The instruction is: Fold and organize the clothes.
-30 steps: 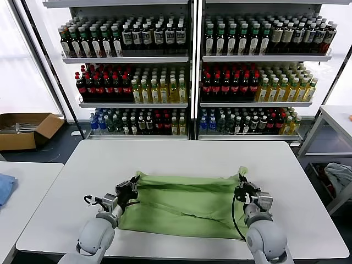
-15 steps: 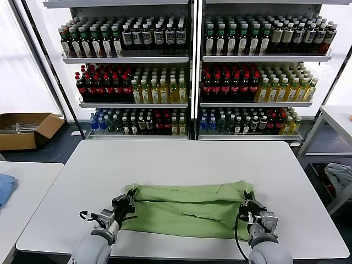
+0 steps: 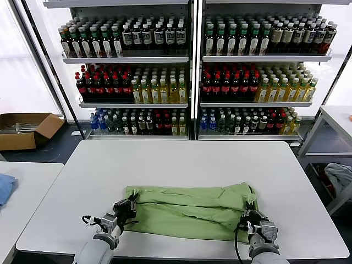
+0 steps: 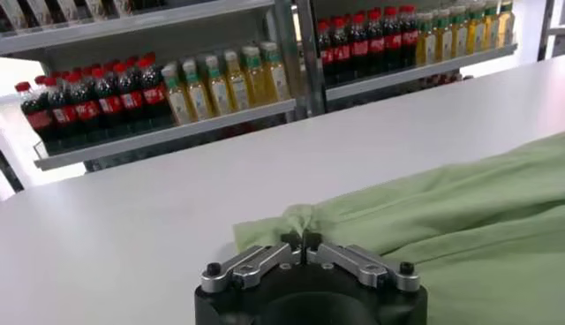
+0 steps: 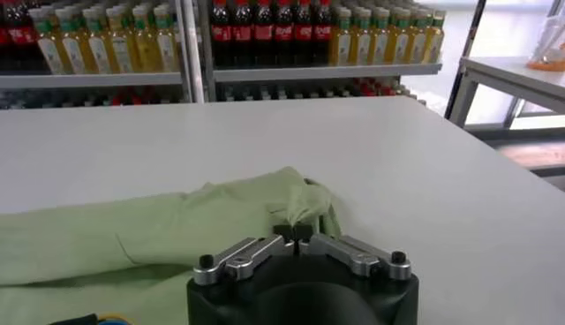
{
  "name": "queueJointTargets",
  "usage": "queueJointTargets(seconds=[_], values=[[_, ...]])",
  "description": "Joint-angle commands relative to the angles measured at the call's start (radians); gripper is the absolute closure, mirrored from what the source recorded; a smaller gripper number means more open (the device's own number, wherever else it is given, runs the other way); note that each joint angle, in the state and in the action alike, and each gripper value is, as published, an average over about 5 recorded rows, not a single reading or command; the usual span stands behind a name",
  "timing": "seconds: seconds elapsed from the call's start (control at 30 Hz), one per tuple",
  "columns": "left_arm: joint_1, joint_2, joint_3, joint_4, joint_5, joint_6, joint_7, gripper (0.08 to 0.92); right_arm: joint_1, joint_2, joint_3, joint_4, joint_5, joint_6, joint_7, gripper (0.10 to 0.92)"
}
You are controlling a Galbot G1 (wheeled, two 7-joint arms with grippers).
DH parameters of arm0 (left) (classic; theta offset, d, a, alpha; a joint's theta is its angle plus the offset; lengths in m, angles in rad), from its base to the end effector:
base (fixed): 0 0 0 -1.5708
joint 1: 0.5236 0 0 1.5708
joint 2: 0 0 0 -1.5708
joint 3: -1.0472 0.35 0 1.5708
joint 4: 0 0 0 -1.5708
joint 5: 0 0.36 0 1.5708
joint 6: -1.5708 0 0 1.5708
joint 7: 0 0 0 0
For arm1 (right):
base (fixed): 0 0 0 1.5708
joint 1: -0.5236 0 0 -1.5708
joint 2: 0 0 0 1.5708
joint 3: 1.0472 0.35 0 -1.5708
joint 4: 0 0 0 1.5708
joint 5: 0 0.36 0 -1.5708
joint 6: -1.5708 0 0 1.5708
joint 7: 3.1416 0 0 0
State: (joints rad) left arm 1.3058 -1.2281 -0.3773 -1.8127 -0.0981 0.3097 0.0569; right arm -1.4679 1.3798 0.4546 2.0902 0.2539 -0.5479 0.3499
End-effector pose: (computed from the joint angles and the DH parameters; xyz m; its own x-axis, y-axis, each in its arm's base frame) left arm 0.2664 0.0406 -0.3451 -0.9044 0.1966 0.3786 0.2760 0.9464 0.1678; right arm 0.2142 -0.0114 -0.2846 -0.8758 0.1554 0.4570 0.1480 0.9876 -0.0522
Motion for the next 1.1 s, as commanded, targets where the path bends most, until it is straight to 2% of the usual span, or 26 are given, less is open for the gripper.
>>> queueJointTargets(seconds=[0.03,0.13,0.23,0.4,0.57,0.8,0.97,1.1], values=[[-0.002,-0.002,-0.004,-0.002,0.032,0.000,-0.010,0.913,-0.008,0.002,-0.002,-0.006,-0.032,-0.010,0.007,0.882],[-0.002,-0.005,-0.005,-0.030,0.048,-0.001,-0.021,0.910,-0.008,0.002,0.001,0.000,-0.048,-0.009,0.005,0.803],[-0.003,-0.008,-0.005,-0.067,0.053,-0.001,-0.030,0.869,-0.009,-0.004,0.007,0.008,-0.067,-0.007,-0.002,0.717],[0.012,-0.011,-0.009,-0.136,0.048,0.008,-0.032,0.729,-0.023,-0.025,0.015,0.022,-0.072,-0.013,-0.015,0.578],[0.058,-0.033,-0.026,-0.194,0.051,0.021,-0.045,0.582,-0.061,-0.047,0.083,0.153,0.020,-0.009,-0.018,0.440],[0.089,-0.085,-0.094,-0.184,0.027,0.078,-0.080,0.391,-0.050,-0.100,0.215,0.298,0.139,-0.011,-0.010,0.250],[0.101,-0.117,-0.110,-0.138,-0.010,0.096,-0.092,0.249,-0.042,-0.103,0.225,0.304,0.164,-0.008,0.004,0.205],[0.106,-0.134,-0.108,-0.116,-0.033,0.102,-0.094,0.184,-0.040,-0.097,0.202,0.285,0.157,-0.003,0.008,0.203]])
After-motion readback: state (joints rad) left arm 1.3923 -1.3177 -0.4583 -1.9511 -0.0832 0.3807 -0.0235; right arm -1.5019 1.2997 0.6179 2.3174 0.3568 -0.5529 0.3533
